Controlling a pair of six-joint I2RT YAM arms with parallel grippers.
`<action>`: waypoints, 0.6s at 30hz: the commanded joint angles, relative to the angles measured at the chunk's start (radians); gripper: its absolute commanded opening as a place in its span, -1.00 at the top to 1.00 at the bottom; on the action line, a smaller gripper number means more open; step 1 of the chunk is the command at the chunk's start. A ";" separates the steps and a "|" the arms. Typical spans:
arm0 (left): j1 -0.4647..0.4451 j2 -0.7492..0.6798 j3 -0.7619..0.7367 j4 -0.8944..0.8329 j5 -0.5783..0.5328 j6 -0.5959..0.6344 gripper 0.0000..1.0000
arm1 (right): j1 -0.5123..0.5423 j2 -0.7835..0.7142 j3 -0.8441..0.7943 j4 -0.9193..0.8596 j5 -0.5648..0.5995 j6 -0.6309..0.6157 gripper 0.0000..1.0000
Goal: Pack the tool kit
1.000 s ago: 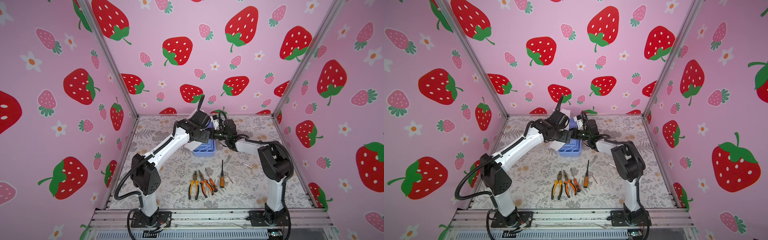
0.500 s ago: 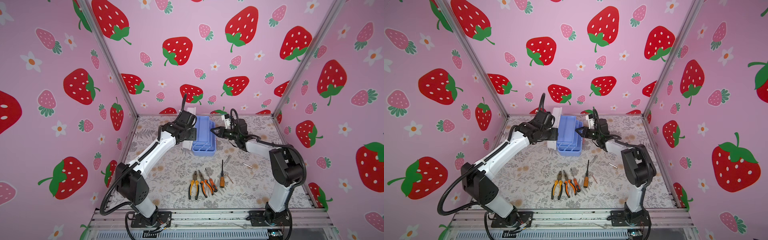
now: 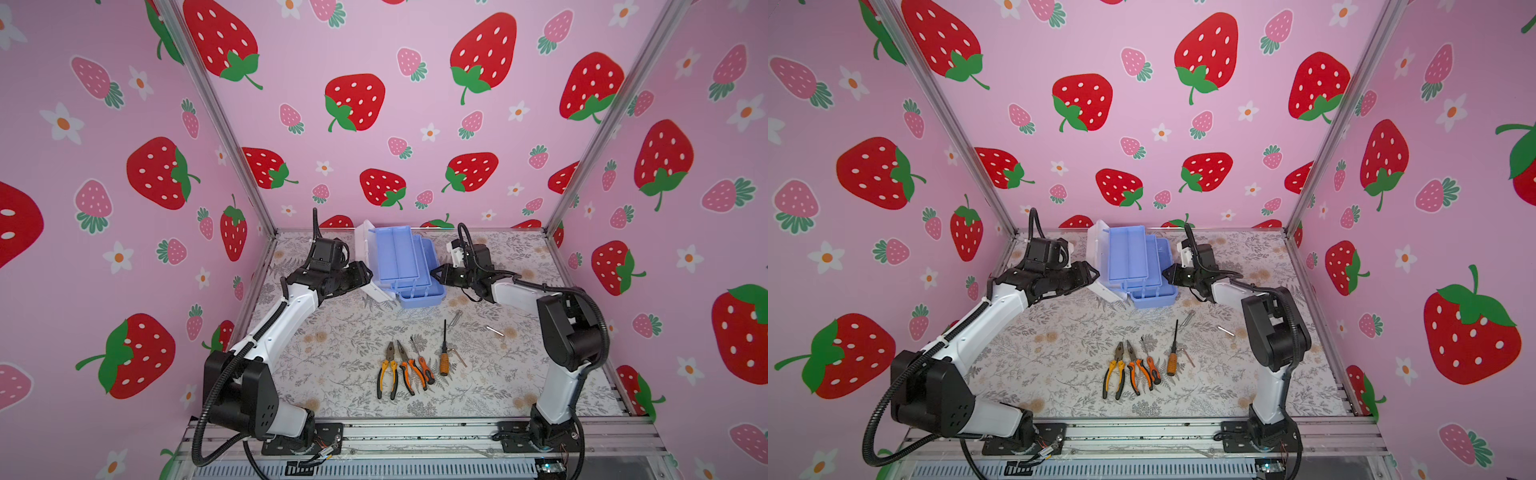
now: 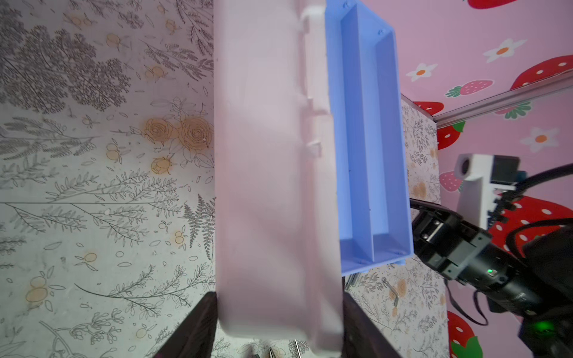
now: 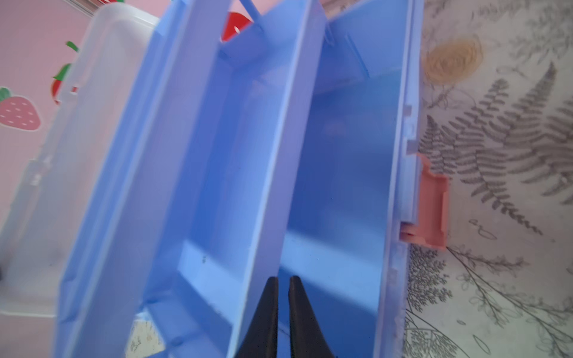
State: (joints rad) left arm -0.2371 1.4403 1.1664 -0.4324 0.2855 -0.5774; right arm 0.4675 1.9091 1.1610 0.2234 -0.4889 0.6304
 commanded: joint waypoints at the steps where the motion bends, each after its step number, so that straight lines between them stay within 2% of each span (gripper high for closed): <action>1: 0.020 -0.037 -0.037 0.066 0.088 -0.019 -0.19 | 0.009 0.034 0.034 -0.060 0.036 -0.022 0.75; 8: 0.086 -0.070 -0.172 0.097 0.116 -0.040 -0.74 | 0.008 0.051 0.023 -0.085 0.081 -0.026 0.75; 18: 0.119 -0.099 -0.284 0.135 0.127 -0.073 -0.78 | 0.009 0.030 -0.023 -0.095 0.119 -0.039 0.75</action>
State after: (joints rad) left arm -0.1204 1.3739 0.8860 -0.3313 0.3935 -0.6300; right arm 0.4759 1.9434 1.1728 0.1879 -0.4149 0.6216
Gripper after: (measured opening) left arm 0.893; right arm 0.124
